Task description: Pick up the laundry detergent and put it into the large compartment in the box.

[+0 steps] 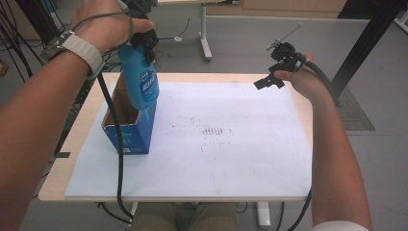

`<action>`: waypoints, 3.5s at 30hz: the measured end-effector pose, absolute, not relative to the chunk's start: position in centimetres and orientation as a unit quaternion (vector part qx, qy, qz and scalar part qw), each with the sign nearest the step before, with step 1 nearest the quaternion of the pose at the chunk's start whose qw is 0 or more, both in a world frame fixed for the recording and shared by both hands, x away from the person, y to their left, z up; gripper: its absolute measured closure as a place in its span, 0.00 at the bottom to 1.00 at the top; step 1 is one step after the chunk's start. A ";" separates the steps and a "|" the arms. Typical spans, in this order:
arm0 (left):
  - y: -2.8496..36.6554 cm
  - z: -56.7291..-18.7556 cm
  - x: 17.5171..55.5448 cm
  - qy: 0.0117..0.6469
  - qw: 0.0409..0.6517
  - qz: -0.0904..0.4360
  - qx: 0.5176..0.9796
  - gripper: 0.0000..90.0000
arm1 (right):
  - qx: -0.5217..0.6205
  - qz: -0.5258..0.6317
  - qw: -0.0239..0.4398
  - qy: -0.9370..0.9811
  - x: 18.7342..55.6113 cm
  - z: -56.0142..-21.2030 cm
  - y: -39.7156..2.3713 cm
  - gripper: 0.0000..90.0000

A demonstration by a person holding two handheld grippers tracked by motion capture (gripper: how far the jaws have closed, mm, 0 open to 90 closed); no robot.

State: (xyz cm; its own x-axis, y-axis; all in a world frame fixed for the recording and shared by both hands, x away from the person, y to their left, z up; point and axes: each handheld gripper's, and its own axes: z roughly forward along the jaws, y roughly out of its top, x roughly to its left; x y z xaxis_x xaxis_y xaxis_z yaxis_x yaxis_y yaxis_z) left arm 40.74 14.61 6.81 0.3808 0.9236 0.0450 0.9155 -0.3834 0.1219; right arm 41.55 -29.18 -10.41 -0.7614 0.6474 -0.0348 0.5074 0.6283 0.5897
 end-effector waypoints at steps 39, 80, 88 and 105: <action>19.4 7.1 41.1 0.623 0.053 0.053 0.779 0.41 | 0.309 0.286 0.116 0.900 42.5 -10.9 -28.4 0.12; 21.6 4.4 41.7 0.654 0.059 0.064 0.752 0.41 | 0.301 0.281 0.116 0.904 42.9 -11.1 -28.1 0.12; 22.0 3.7 41.8 0.657 0.058 0.065 0.749 0.41 | 0.297 0.280 0.114 0.906 43.1 -11.2 -27.7 0.12; 22.3 1.0 42.8 0.654 0.055 0.063 0.752 0.41 | 0.300 0.278 0.115 0.905 43.0 -11.2 -27.7 0.12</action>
State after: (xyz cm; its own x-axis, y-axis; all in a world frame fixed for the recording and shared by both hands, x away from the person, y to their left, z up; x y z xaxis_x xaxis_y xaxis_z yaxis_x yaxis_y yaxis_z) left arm 42.78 22.31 1.02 0.1357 0.9905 0.0226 0.9765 -0.1376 0.1659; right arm 43.01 -27.71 -11.24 -0.7936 0.6071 -0.0406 0.4798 0.6655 0.5717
